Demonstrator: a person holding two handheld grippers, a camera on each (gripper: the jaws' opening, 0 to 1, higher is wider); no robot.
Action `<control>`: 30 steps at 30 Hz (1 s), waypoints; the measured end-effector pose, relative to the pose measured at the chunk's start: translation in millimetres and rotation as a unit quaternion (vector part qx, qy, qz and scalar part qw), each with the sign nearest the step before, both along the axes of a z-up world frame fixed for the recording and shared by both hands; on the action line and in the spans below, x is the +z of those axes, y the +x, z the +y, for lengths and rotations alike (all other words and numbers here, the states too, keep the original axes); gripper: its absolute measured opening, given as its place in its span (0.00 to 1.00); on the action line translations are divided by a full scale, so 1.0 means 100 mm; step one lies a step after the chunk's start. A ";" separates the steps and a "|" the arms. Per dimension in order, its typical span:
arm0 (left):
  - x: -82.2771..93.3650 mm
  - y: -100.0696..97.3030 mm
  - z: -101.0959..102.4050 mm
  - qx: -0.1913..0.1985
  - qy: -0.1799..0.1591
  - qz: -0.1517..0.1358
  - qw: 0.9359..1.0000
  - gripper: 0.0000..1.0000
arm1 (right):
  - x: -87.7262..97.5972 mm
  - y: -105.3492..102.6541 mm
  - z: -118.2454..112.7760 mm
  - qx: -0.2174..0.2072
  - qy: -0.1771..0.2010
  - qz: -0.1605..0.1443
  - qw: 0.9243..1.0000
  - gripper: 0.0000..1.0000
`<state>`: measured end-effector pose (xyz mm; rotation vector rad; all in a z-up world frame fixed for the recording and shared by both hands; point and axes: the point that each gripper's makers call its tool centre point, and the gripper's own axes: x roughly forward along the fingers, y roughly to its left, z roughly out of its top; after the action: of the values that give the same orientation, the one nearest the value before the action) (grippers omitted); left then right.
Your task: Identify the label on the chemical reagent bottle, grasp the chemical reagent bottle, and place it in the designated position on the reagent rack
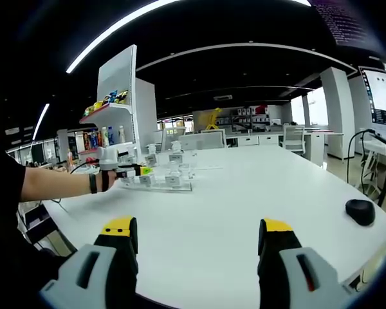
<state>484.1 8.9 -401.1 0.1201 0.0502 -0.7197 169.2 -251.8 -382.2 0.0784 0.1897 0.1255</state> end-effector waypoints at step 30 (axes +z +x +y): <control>0.01 0.05 -0.02 -0.010 0.004 -0.026 1.000 0.39 | 0.04 -0.02 -0.04 -0.005 0.000 -0.003 1.000 0.73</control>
<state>489.1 6.5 -399.7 0.1465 0.0020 -0.7353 167.4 -255.3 -378.2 0.0785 0.1834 0.1167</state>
